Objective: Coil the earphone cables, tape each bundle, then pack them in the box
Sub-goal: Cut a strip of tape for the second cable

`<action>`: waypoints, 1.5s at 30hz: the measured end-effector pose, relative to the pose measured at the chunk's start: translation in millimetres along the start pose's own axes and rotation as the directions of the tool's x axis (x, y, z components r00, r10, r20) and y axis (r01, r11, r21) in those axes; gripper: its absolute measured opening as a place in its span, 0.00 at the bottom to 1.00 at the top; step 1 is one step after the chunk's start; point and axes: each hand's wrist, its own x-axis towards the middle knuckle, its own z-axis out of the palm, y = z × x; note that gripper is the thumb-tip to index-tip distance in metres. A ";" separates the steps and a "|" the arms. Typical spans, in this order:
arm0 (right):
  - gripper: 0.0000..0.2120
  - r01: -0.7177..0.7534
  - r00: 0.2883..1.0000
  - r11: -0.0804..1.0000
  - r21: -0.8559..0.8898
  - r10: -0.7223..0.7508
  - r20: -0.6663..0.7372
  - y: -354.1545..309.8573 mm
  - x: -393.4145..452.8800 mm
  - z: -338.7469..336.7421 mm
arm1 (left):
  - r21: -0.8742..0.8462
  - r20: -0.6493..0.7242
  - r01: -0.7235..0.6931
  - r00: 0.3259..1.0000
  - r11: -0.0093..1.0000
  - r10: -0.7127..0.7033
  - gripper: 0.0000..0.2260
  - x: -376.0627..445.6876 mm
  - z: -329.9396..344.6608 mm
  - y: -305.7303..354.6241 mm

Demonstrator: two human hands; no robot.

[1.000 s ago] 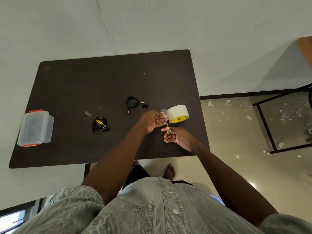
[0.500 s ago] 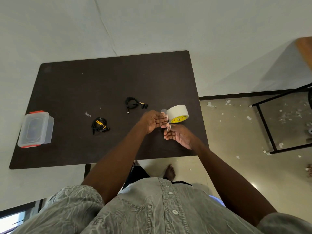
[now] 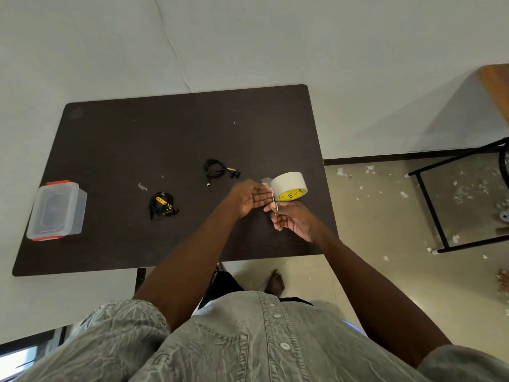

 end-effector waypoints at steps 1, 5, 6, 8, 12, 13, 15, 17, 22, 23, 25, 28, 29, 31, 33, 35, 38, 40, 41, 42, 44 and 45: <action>0.10 0.001 1.000 1.000 0.003 -0.001 -0.005 -0.5 -0.3 -0.1 | 0.001 0.003 0.001 1.000 1.000 -0.001 0.05 0.6 -0.4 0.3; 0.07 0.005 1.000 1.000 0.011 -0.005 -0.027 -3.3 -1.8 1.3 | 0.002 0.005 -0.001 1.000 1.000 0.001 0.05 0.5 0.2 1.4; 0.07 0.007 1.000 1.000 0.015 -0.006 -0.029 -3.7 -2.3 1.4 | 0.002 0.003 -0.001 1.000 1.000 0.000 0.05 0.2 0.7 1.6; 0.06 0.007 0.999 1.000 0.019 -0.007 -0.033 -4.4 -3.7 1.6 | -0.002 0.000 -0.001 1.000 1.000 0.001 0.05 0.9 1.4 2.1; 0.07 0.008 0.999 1.000 0.020 -0.007 -0.037 -4.6 -5.4 3.1 | 0.001 0.003 -0.002 1.000 1.000 0.002 0.06 2.6 1.8 2.1; 0.09 0.008 0.999 1.000 0.024 -0.008 -0.037 -4.1 -4.8 3.8 | 0.004 0.006 -0.004 1.000 1.000 0.004 0.06 2.7 1.9 2.0; 0.14 0.001 1.000 1.000 0.017 -0.001 -0.026 -3.2 -3.8 5.0 | 0.016 0.010 -0.011 1.000 1.000 0.011 0.06 2.1 1.9 2.0; 0.18 -0.013 1.000 1.000 -0.017 0.013 -0.002 -2.5 -3.9 5.2 | 0.030 0.013 -0.020 1.000 0.999 0.019 0.06 1.4 1.7 2.0; 0.22 -0.060 0.998 0.995 -0.077 0.060 -0.002 1.5 -6.5 4.6 | 0.056 0.023 -0.020 1.000 0.998 0.019 0.06 2.7 -1.5 2.4; 0.23 -0.054 0.999 0.996 -0.077 0.053 -0.010 2.2 -6.4 4.5 | 0.053 0.026 -0.016 1.000 0.998 0.015 0.07 3.3 -1.7 2.4; 0.22 -0.041 0.999 0.996 -0.080 0.039 -0.024 1.6 -5.9 5.3 | 0.048 0.031 -0.010 0.999 0.999 0.009 0.06 3.3 -1.4 2.7; 0.22 -0.023 0.999 0.997 -0.073 0.021 -0.038 -1.1 -3.8 7.3 | 0.048 0.035 -0.005 0.999 0.999 0.003 0.05 3.9 -0.3 2.9; 0.22 -0.016 0.999 0.997 -0.072 0.013 -0.041 -2.0 -2.8 8.0 | 0.051 0.037 -0.003 0.999 0.999 0.001 0.05 4.8 -0.3 2.6; 0.22 -0.010 0.999 0.997 -0.071 0.007 -0.049 -3.5 -0.5 8.9 | 0.064 0.039 -0.002 0.999 0.998 -0.001 0.07 6.3 -1.1 2.1; 0.22 -0.012 0.998 0.998 -0.068 0.009 -0.054 -5.0 1.2 8.7 | 0.073 0.039 -0.006 0.999 0.997 0.004 0.10 8.1 -2.3 0.9; 0.22 -0.010 0.999 0.997 -0.070 0.007 -0.052 -6.2 3.0 8.9 | 0.072 0.043 -0.014 0.999 0.997 0.011 0.11 8.2 -2.8 0.2; 0.21 -0.010 0.999 0.996 -0.085 0.006 -0.051 -7.3 5.3 8.9 | 0.071 0.056 -0.020 0.998 0.997 0.016 0.09 9.5 -3.9 -0.5; 0.21 -0.014 0.998 0.996 -0.090 0.009 -0.055 -8.0 6.4 8.5 | 0.074 0.060 -0.022 0.998 0.997 0.018 0.07 10.1 -4.1 -0.6; 0.21 -0.016 0.998 0.996 -0.091 0.010 -0.059 -8.2 7.0 8.0 | 0.075 0.061 -0.025 0.998 0.997 0.020 0.06 10.5 -4.1 -0.9; 0.20 -0.016 0.998 0.996 -0.092 0.010 -0.063 -8.3 7.5 7.2 | 0.077 0.060 -0.027 0.998 0.997 0.022 0.06 10.7 -4.0 -1.1; 0.20 -0.017 0.998 0.995 -0.097 0.010 -0.067 -9.1 8.5 6.4 | 0.083 0.058 -0.030 0.998 0.996 0.025 0.05 10.8 -4.4 -1.3; 0.19 -0.017 0.998 0.995 -0.099 0.011 -0.066 -9.8 9.1 6.7 | 0.085 0.057 -0.032 0.998 0.996 0.027 0.05 10.8 -4.8 -1.5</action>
